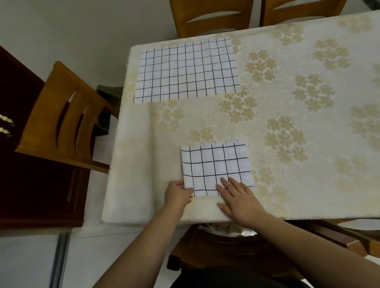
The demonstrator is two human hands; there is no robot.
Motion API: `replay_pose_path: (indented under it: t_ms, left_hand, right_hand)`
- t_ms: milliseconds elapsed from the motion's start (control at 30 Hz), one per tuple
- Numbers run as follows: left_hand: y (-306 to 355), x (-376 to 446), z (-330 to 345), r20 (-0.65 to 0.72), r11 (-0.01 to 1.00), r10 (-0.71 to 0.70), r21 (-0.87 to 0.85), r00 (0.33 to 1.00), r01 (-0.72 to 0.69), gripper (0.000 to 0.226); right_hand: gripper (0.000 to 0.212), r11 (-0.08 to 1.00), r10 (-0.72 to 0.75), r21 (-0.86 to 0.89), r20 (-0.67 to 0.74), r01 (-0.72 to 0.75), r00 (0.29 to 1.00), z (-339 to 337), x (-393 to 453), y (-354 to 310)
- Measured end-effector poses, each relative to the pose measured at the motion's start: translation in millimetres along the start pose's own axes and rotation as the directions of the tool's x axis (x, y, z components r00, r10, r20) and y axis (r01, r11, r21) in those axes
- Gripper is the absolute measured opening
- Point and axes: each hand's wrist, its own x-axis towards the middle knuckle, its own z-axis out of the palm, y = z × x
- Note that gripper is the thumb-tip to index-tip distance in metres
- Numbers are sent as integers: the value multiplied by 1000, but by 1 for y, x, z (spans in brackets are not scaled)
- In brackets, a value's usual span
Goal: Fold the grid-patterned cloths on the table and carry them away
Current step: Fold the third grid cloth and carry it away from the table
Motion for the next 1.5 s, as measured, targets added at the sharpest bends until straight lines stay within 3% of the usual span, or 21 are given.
replay_pose_path:
  t_ms: [133, 333, 400, 500, 667, 933, 1033, 1167, 1367, 1500]
  left_hand:
    - [-3, -3, -1, -32, 996, 87, 2, 996, -87, 40]
    - [15, -27, 11, 17, 967, 256, 13, 967, -256, 22]
    - [21, -36, 21, 41, 942, 326, 70, 944, -329, 22]
    - [26, -44, 41, 82, 895, 416, 139, 906, -423, 18]
    - [29, -50, 71, 200, 834, 475, 209, 857, -511, 16]
    - [20, -42, 92, 402, 780, 502, 172, 766, -601, 15]
    - [11, -26, 83, 318, 763, 538, 210, 780, -612, 10]
    - [1, -2, 68, 191, 663, 621, 391, 761, -639, 24]
    - [-2, 25, 64, 214, 603, 629, 473, 748, -643, 38]
    - [-1, 30, 65, 264, 545, 637, 509, 724, -666, 47]
  right_hand:
    - [62, 1000, 28, -7, -10, -28, 1000, 1, -9, 4]
    - [64, 1000, 15, 0, 20, -15, 1000, 8, -16, 12]
    - [62, 998, 12, 65, 2, -12, 1000, 6, -14, 12]
    - [62, 955, 17, 297, -41, -5, 999, -5, -11, 16]
    - [45, 789, 240, 606, -152, -101, 959, -25, -12, 32]
    - [40, 638, 497, 729, -144, -248, 856, -32, -20, 61]
    - [39, 639, 530, 720, -156, -272, 833, -33, -21, 64]
    - [37, 615, 535, 733, -116, -292, 837, -36, -17, 61]
    - [30, 460, 614, 799, 29, -388, 789, -37, -5, 48]
    - [21, 421, 628, 792, 98, -442, 772, -35, -8, 48]
